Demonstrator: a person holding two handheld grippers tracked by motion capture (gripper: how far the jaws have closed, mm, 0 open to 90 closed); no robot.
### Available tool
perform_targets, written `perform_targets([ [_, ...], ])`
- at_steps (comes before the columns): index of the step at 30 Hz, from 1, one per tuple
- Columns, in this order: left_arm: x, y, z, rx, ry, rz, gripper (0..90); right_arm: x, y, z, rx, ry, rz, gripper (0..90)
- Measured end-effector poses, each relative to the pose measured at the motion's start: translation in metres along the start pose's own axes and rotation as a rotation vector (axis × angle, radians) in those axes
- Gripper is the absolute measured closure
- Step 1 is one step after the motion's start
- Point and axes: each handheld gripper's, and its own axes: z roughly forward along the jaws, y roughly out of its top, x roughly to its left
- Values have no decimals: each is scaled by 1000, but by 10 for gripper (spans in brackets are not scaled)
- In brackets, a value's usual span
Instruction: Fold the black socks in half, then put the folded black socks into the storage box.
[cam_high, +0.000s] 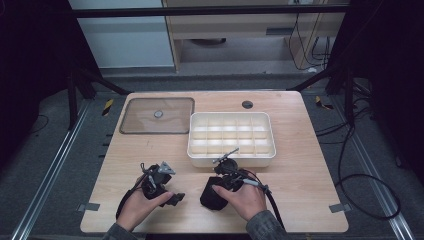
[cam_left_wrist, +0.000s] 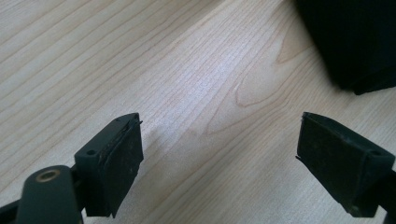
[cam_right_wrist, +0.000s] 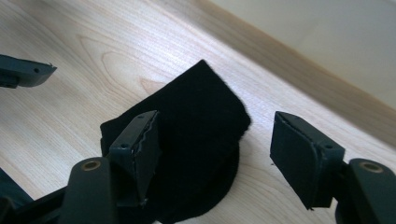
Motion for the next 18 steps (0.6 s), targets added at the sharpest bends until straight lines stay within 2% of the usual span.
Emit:
perform_targets([
  [5, -1, -2, 1, 3, 1, 0, 140, 4, -1, 7, 18, 0, 3, 319],
  [9, -3, -1, 1, 4, 3, 6, 140, 2, -5, 12, 22, 8, 13, 315],
  [18, -5, 0, 2, 3, 6, 8, 141, 2, -9, 19, 11, 32, 37, 312],
])
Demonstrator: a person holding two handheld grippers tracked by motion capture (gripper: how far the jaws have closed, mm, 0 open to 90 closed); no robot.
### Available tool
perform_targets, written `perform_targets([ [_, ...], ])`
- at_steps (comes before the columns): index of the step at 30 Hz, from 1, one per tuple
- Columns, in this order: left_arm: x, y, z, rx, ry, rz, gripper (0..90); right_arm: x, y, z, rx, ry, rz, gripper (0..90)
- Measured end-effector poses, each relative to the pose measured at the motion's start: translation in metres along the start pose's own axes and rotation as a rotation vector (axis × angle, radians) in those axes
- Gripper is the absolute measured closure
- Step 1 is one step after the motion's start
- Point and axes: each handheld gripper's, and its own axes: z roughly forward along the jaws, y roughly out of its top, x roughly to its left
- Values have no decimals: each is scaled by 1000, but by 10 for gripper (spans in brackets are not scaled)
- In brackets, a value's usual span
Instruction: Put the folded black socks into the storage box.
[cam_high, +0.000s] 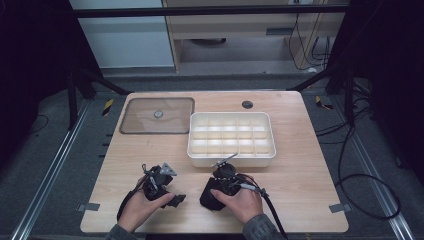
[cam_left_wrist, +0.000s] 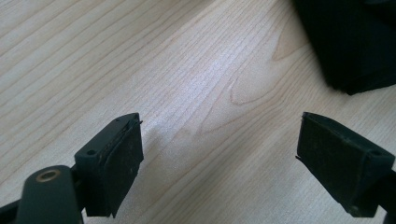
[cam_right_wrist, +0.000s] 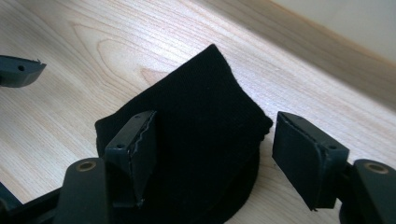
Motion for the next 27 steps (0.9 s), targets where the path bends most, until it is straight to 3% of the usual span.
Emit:
perform_targets([
  [11, -4, 4, 1, 6, -6, 7, 154, -3, -1, 2, -2, 40, 44, 329],
  [15, -5, 7, 0, 3, -6, 5, 165, -1, 3, -2, -4, 39, 26, 336],
  [18, -6, 10, -1, 4, -3, 8, 172, 2, 8, -13, -35, 50, 26, 323],
  [27, -8, 8, 5, 18, -12, 13, 172, 0, 3, -2, 15, 45, 41, 288],
])
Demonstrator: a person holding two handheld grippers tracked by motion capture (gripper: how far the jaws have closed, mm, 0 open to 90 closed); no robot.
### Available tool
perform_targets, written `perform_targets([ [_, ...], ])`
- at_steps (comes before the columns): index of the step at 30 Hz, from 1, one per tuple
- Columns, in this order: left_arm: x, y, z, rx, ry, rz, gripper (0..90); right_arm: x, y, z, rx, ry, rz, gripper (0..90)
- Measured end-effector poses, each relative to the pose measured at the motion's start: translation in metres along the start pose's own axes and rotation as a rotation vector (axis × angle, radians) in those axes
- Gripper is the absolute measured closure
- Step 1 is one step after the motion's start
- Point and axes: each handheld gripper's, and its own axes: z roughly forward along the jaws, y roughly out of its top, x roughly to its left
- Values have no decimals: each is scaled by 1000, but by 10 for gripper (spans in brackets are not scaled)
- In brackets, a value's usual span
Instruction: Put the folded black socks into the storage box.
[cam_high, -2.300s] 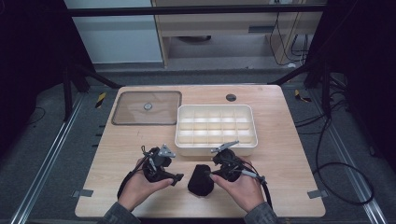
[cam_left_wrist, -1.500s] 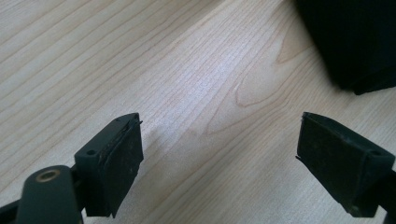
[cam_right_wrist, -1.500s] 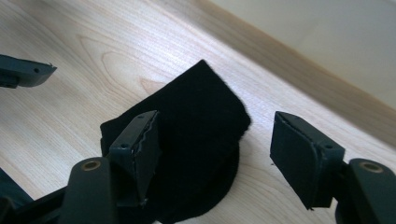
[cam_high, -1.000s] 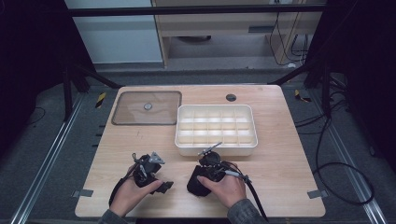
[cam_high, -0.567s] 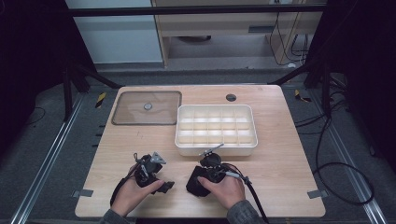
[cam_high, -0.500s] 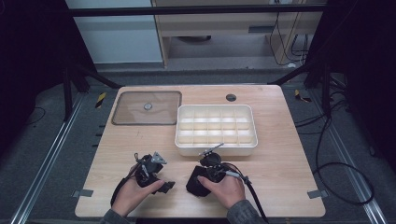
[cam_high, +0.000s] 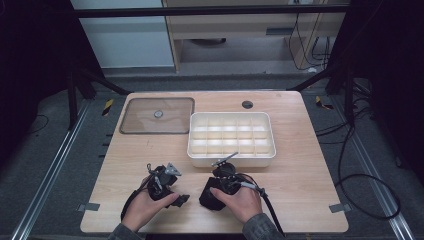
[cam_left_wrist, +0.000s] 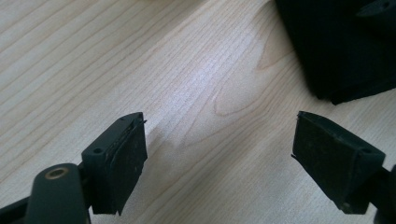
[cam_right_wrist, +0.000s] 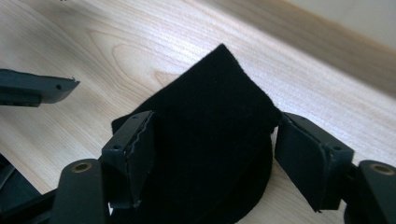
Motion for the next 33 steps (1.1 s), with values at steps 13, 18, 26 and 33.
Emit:
perform_targets([
  [13, -2, 4, 3, 3, -4, 2, 175, -13, -11, 6, -8, 91, 66, 387],
  [18, -1, 5, 3, 4, -4, 1, 175, -15, -12, 6, -13, 111, 65, 465],
  [26, 1, 3, 3, 1, -2, -5, 177, -18, -14, 4, -22, 132, 71, 574],
  [33, 3, 1, 2, -3, 1, -12, 177, -21, -16, 1, -28, 135, 60, 692],
])
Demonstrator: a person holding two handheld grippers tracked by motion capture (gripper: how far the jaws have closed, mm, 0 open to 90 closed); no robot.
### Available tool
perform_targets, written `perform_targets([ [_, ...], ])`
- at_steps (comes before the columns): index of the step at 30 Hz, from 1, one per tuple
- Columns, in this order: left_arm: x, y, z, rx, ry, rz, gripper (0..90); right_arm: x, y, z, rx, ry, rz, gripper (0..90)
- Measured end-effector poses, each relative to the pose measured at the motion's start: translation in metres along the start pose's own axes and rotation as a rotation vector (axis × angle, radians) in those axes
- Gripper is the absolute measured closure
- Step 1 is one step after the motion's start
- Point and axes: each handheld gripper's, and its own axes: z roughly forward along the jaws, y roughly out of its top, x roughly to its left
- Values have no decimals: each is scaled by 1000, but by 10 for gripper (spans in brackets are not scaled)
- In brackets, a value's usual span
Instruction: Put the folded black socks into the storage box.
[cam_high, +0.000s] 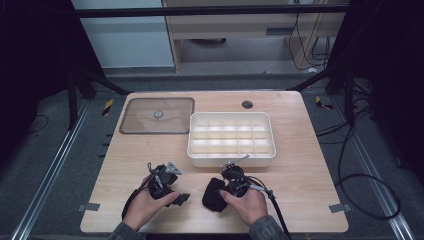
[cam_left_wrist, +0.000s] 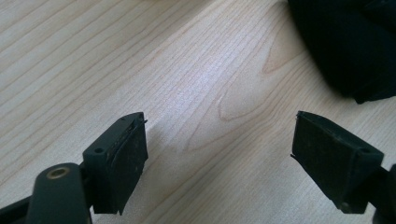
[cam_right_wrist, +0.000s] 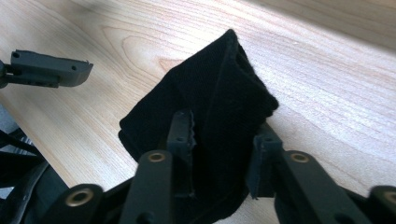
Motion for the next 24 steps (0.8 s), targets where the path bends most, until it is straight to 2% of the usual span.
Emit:
perform_targets([
  [9, 5, -3, -3, -11, 10, -11, 177, 4, 2, -6, -2, -12, -47, 754],
  [19, 10, -8, -5, -12, 11, -30, 177, 5, 5, -17, -18, -51, -93, 762],
  [24, 12, -9, -3, -9, 30, -29, 176, 8, 8, -29, -33, -72, -108, 762],
])
